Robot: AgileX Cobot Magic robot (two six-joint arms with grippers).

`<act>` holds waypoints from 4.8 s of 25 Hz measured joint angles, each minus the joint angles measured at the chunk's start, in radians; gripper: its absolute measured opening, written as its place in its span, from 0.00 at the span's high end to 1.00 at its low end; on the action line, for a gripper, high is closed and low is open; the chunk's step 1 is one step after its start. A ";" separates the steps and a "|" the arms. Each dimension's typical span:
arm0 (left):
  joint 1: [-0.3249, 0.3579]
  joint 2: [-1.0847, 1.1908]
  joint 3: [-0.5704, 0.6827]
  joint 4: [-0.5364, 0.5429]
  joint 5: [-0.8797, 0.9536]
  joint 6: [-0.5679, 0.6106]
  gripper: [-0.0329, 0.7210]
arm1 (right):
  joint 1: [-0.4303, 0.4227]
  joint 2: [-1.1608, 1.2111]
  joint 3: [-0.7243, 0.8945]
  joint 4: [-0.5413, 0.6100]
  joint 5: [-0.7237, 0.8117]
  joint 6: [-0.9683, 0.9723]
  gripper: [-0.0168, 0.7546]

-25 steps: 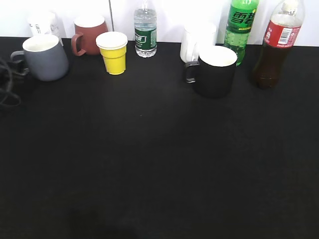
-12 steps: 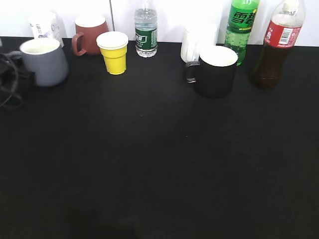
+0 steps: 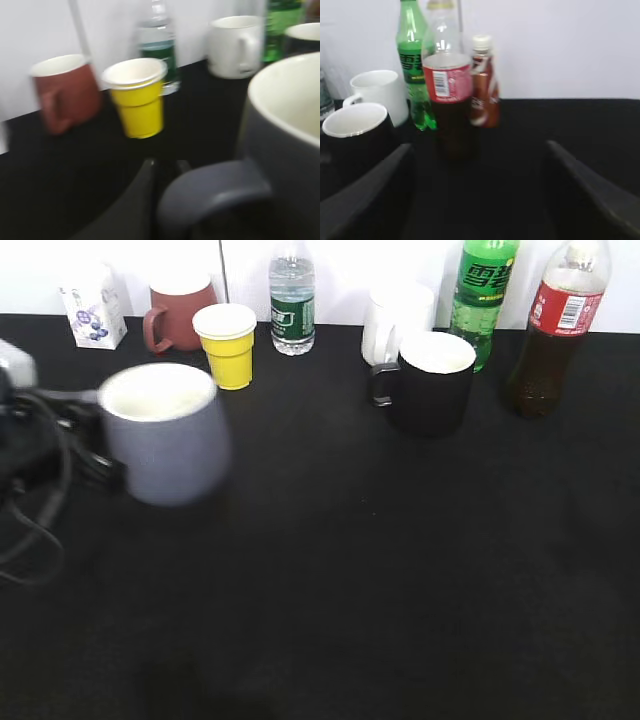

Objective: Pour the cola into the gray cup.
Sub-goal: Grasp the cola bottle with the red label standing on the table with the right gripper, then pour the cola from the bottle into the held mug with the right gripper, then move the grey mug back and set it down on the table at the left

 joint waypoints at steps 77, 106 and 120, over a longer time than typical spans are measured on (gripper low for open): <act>-0.034 0.000 0.002 0.183 0.033 0.000 0.87 | 0.441 1.005 -0.738 -0.401 -0.421 -1.366 0.48; -0.034 0.000 0.004 0.186 0.033 0.007 0.87 | 0.441 1.005 -0.740 -0.367 -0.444 -1.415 0.48; -0.034 0.000 0.004 0.115 -0.050 0.009 0.87 | 0.448 0.903 -0.683 -0.337 -0.423 -0.074 0.48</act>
